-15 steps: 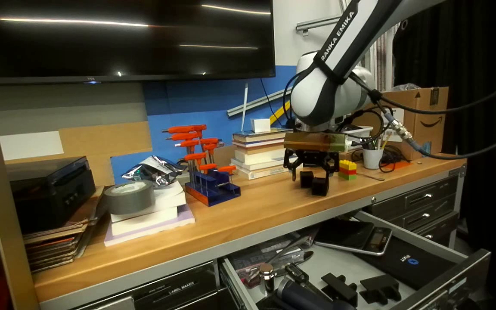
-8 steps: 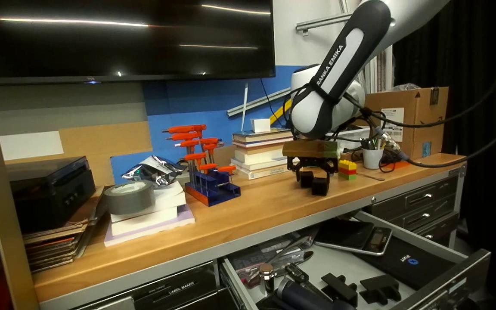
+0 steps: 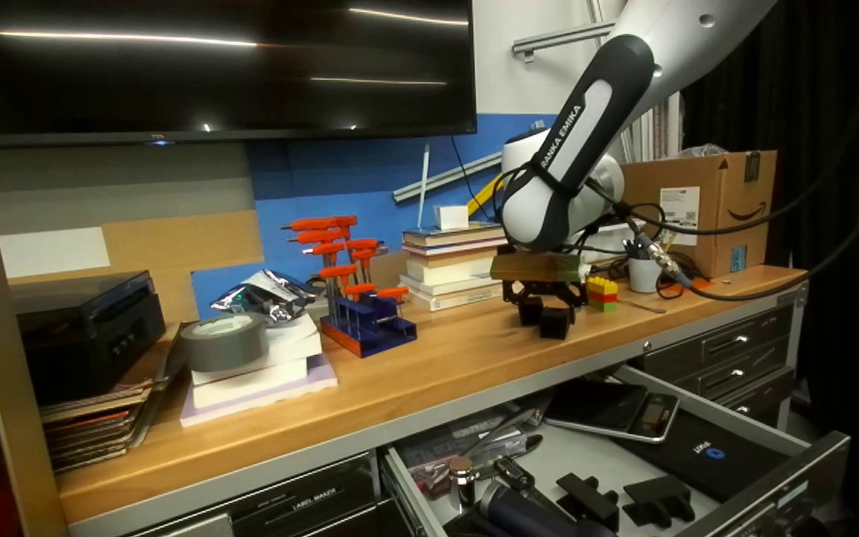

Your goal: Place the three objects on the counter inside the open drawer, push the drawer closed

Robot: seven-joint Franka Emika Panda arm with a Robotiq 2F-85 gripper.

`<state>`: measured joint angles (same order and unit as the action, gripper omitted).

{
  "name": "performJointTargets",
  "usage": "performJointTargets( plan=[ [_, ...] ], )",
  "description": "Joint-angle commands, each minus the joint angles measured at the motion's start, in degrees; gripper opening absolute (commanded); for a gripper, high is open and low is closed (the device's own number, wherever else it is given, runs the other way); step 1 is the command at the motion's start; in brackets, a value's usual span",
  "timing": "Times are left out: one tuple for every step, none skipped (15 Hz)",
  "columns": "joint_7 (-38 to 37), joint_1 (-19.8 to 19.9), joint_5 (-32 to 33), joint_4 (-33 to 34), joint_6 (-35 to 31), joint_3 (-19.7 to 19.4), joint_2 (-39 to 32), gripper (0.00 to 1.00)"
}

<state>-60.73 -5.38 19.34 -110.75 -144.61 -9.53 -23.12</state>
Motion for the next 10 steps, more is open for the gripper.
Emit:
performJointTargets(
  plan=[
    [-1.37,-1.23,-0.01,2.78,2.54,-1.17,-1.00,0.74],
    [-1.41,-1.20,-0.05,2.94,2.93,-1.14,-1.04,0.66],
    [-1.42,-1.14,-0.05,3.19,3.43,-1.09,-1.12,0.58],
    [-1.41,-1.08,-0.06,3.36,3.69,-1.06,-1.21,0.49],
    [-1.43,-1.03,-0.11,3.50,3.99,-1.01,-1.27,0.42],
    [-1.38,-0.97,-0.21,3.67,4.40,-0.94,-1.34,0.35],
    [-1.42,-0.98,-0.19,3.80,4.73,-0.93,-1.40,0.27],
    [-1.29,-0.93,-0.37,3.84,5.35,-0.83,-1.34,0.23],
    [-1.03,-0.86,-0.50,3.82,6.24,-0.70,-1.14,0.26],
    [-0.48,-0.74,-0.73,3.15,6.77,-0.42,-0.43,0.27]
  ],
)
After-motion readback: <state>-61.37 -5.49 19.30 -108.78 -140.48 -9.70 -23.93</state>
